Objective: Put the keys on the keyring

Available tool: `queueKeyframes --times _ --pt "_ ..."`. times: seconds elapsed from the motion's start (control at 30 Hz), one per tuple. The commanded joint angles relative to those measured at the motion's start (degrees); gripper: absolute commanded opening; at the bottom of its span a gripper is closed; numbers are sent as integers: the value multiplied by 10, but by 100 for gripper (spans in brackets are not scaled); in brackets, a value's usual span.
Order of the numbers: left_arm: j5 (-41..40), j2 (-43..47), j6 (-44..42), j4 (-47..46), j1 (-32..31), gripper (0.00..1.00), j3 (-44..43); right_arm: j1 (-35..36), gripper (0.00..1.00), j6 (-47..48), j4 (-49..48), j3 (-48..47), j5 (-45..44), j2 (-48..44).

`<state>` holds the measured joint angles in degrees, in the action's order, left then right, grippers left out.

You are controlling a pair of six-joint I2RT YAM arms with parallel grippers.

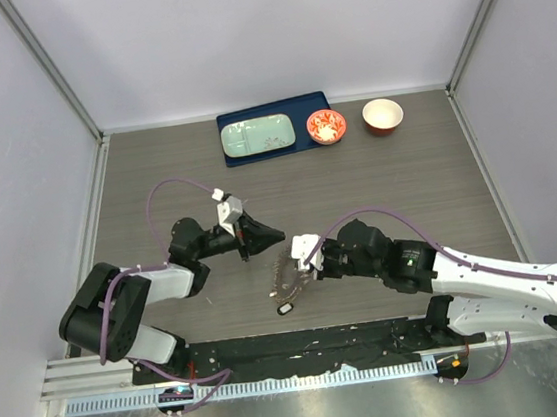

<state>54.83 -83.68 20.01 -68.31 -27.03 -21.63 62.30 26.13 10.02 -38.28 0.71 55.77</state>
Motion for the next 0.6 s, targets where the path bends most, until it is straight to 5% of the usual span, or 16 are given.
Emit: queueKeyframes --times 0.0,0.03,0.13,0.57 --pt "17 -1 29 -158 0 18 11 5 1 -7 -42 -4 3 -13" --pt "26 -3 16 -158 0 31 12 5 1 -7 -43 -5 4 -14" --pt "90 -30 -24 -156 0 44 -5 5 1 -3 -40 -8 6 -16" --pt "235 -130 6 -165 -28 45 -100 5 1 3 -40 -17 9 -12"
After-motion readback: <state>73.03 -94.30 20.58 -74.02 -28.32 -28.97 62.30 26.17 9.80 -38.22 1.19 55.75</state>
